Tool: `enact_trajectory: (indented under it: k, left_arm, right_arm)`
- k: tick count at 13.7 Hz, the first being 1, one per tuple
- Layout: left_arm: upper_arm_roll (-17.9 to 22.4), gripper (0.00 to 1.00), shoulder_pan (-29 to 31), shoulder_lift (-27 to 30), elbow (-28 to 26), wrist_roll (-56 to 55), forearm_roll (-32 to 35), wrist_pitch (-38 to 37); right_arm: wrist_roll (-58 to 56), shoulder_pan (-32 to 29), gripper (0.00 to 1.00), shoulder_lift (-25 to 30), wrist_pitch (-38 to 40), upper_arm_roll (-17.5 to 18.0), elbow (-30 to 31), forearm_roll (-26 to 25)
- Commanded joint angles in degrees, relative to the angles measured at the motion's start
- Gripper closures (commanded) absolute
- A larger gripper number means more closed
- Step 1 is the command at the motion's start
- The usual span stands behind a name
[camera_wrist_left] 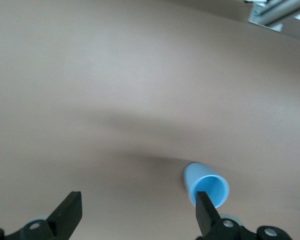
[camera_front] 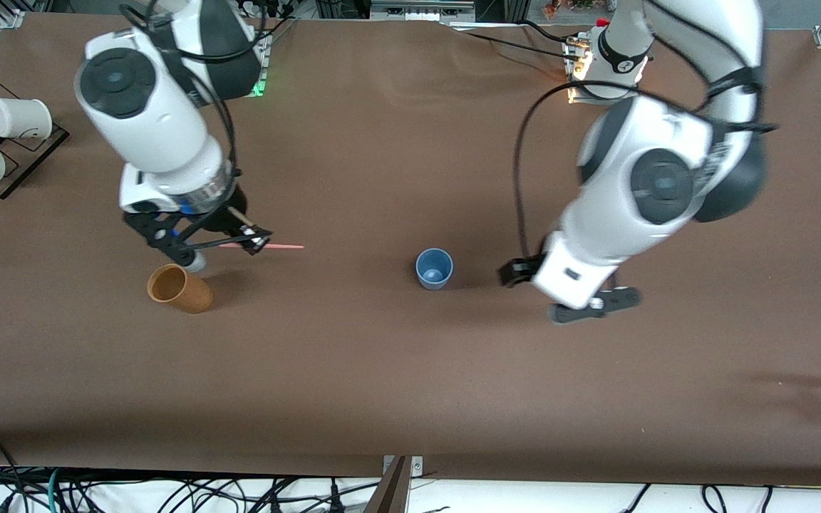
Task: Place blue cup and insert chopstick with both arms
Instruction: 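Set the blue cup down and open the left gripper, then move the chopstick over the blue cup with the right gripper while the left gripper withdraws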
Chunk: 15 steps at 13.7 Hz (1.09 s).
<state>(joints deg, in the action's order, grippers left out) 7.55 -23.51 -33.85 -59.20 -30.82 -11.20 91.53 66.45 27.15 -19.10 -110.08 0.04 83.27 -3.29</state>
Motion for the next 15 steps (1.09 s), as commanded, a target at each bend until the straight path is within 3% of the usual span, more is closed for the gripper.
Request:
enact_trajectory:
  k: [1,4,7,12,15]
  left_arm:
    - [-0.4,0.0,5.4,4.7,-1.6,9.3,-1.3,-5.6]
    - [-0.3,0.0,10.9,7.1,-1.8,16.9,-1.1,-8.6]
    - [-0.3,0.0,12.9,7.4,-2.2,23.8,-0.8,-9.4]
    - [-0.3,0.0,13.3,7.5,-2.3,23.9,-0.8,-9.3]
    - [-0.5,0.0,16.9,9.1,-3.4,25.6,-0.7,-9.5]
  right_arm:
    - [11.8,5.6,1.0,-3.6,-4.0,-0.3,-2.8,-3.2]
    - [19.9,10.0,1.0,-6.1,-4.9,-0.4,-5.6,-4.2]
    - [26.1,14.5,1.0,-8.7,-5.5,-0.4,-6.5,-9.6]
    - [33.1,18.9,1.0,-13.4,-11.8,-0.7,-6.7,-14.4]
    - [33.7,19.3,1.0,-14.8,-12.4,-0.7,-7.0,-16.1]
